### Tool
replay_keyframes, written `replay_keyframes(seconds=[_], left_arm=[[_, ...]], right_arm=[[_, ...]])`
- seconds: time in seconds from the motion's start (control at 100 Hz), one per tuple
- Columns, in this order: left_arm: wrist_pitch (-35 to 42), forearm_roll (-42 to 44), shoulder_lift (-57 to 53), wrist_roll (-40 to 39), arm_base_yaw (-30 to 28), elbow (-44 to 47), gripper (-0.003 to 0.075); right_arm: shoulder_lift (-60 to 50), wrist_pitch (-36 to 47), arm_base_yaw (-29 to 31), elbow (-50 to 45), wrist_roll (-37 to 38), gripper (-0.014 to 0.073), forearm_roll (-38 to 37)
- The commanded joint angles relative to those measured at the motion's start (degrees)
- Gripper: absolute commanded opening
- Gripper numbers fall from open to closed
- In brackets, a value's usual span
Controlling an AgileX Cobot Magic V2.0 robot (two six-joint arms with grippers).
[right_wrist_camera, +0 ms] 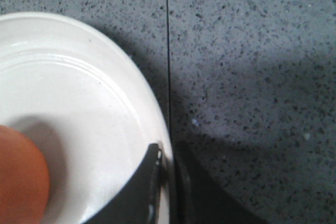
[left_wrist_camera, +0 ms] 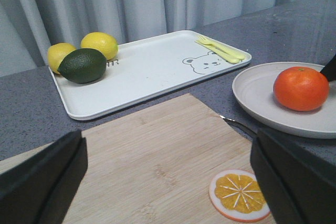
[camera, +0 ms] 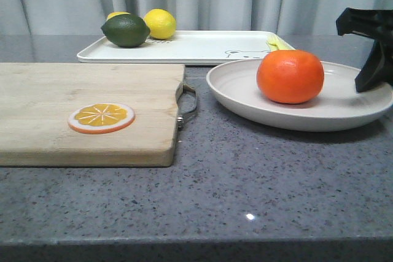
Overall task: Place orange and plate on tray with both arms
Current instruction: 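Lift the plate with the right gripper and carry it onto the tray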
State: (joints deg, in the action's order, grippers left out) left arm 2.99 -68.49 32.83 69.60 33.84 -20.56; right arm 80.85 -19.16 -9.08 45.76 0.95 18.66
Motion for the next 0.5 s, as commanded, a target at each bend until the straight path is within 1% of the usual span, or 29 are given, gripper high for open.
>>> replay_keyframes(seconds=[0.0, 0.28, 0.49], left_arm=[[1.9, -0.3, 0.0, 0.0, 0.0, -1.7, 0.0610], [1.8, -0.3, 0.0, 0.0, 0.0, -1.7, 0.0610], [1.8, -0.3, 0.0, 0.0, 0.0, -1.7, 0.0610]], right_arm=[[-1.2, 0.2, 0.2, 1.1, -1.0, -0.0059, -1.6], [-5.4, -1.8, 0.2, 2.3, -1.0, -0.0059, 0.5], [-7.2, -6.8, 0.2, 10.0, -1.0, -0.0059, 1.2]])
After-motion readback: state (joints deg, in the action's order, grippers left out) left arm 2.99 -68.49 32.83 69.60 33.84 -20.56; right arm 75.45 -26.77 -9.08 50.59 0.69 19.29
